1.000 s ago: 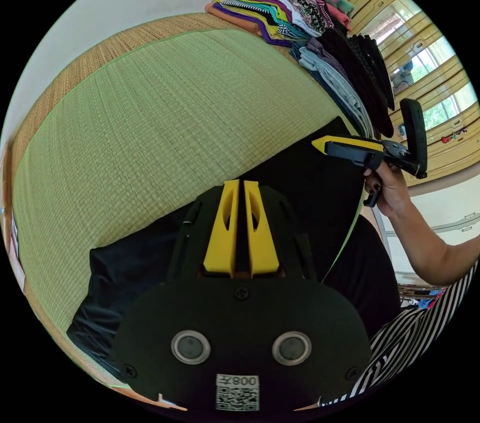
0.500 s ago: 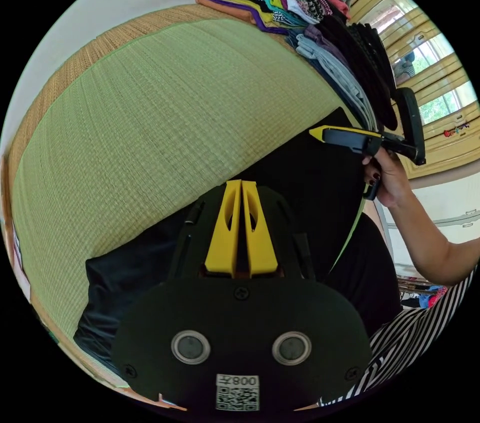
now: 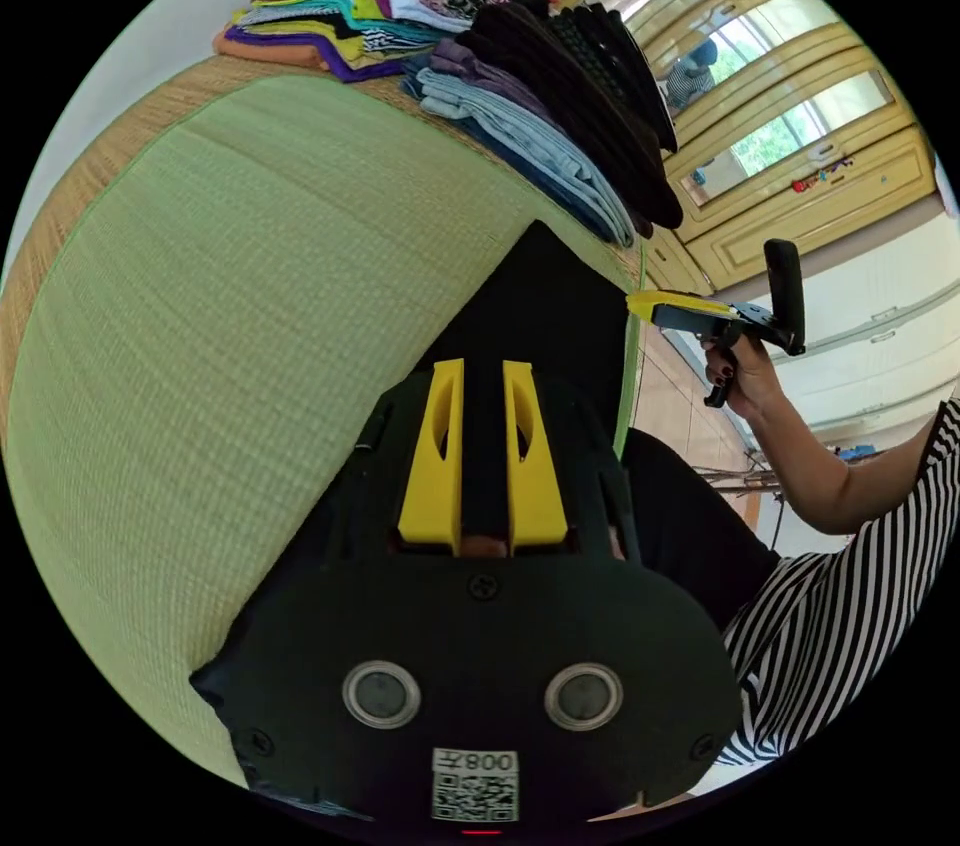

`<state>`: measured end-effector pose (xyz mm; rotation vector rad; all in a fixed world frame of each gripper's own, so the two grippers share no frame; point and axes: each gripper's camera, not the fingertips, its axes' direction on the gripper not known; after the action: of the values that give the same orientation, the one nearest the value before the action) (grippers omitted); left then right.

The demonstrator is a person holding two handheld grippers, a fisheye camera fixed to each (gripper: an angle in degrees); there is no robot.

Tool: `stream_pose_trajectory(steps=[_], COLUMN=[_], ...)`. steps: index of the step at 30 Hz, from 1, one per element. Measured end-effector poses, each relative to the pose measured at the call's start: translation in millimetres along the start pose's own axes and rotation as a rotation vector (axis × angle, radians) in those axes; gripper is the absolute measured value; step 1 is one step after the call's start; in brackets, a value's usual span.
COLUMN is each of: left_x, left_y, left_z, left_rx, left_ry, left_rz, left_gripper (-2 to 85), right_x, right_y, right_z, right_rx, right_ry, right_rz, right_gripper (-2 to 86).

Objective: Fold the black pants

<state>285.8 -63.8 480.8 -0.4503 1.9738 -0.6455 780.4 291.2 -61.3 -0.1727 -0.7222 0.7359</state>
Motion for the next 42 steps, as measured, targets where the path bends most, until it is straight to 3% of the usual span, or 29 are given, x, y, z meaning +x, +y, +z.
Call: stream_pose_trajectory(steps=[19,32,42], left_x=[27.3,27.4,47.0], left_y=[-89.6,-99.5,-108.8], left_z=[116.7,98.7,42.1], left_rx=[-0.154,-0.175,-0.162], left_ry=[0.012,0.096,0.086], left_rz=[0.148,0.101,0.129], left_gripper=[7.6,2.9,2.5], right_x=[62.4,116.3,124.7], right_y=[-12.3,-18.5,-19.1], right_z=[12.4,26.2,25.5], right_rx=[0.012,0.032,0.079], right_ry=[-0.160,-0.416,-0.459], right_rz=[0.020,0.103,0.105], right_gripper=[7.1,3.0,2.5])
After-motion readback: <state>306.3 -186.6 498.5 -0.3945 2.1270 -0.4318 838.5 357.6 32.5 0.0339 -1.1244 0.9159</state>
